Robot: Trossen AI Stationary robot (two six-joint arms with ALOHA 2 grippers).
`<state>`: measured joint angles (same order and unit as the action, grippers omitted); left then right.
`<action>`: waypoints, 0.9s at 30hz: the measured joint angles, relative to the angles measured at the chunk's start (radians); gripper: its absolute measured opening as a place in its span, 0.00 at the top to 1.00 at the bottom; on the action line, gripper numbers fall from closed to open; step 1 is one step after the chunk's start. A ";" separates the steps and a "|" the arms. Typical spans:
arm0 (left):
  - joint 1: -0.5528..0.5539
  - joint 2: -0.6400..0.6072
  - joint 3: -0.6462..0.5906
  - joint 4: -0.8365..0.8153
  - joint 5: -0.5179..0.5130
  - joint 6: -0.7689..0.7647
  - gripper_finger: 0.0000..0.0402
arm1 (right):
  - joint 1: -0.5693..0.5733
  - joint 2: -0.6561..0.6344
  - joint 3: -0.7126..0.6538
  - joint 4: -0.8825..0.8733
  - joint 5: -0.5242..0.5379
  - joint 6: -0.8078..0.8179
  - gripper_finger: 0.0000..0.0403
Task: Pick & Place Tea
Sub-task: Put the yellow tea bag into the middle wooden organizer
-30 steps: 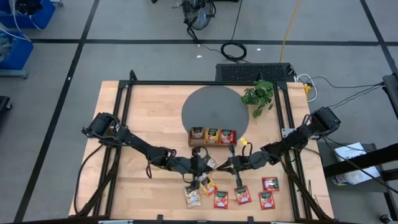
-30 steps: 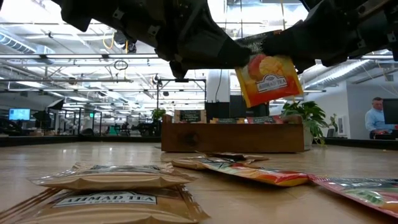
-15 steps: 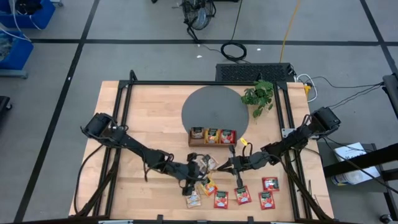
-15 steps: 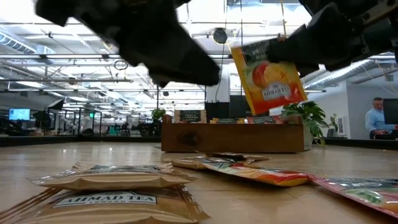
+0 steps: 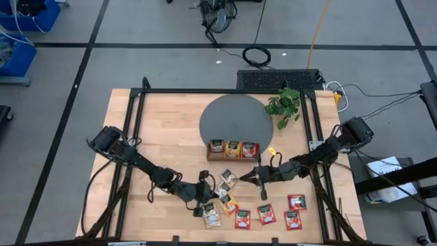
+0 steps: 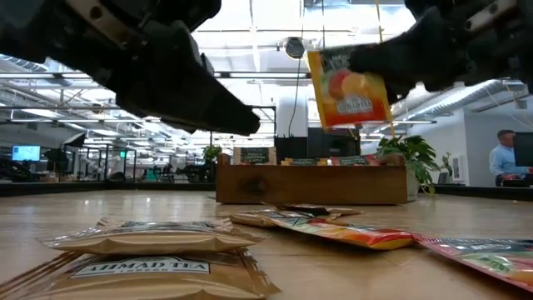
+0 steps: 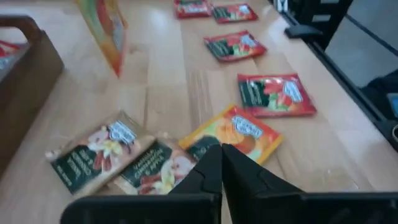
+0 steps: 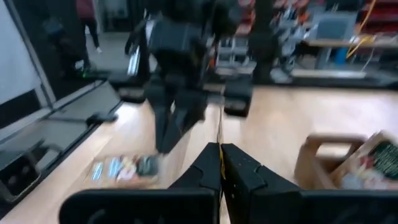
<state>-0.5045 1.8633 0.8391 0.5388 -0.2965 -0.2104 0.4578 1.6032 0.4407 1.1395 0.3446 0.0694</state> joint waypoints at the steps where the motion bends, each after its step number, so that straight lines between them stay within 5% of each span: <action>1: 0.002 0.000 0.000 0.001 0.000 0.000 0.97 | -0.006 0.000 -0.004 0.027 0.005 -0.014 1.00; 18: 0.006 0.000 0.000 0.016 0.002 0.026 0.91 | -0.298 0.000 -0.013 0.096 -0.057 -0.029 1.00; 27: 0.006 0.000 0.000 0.015 0.002 0.033 0.91 | -0.354 0.035 -0.013 0.112 -0.097 0.043 1.00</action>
<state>-0.4984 1.8633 0.8394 0.5538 -0.2947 -0.1776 0.1036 1.6386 0.4282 1.2520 0.2475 0.1123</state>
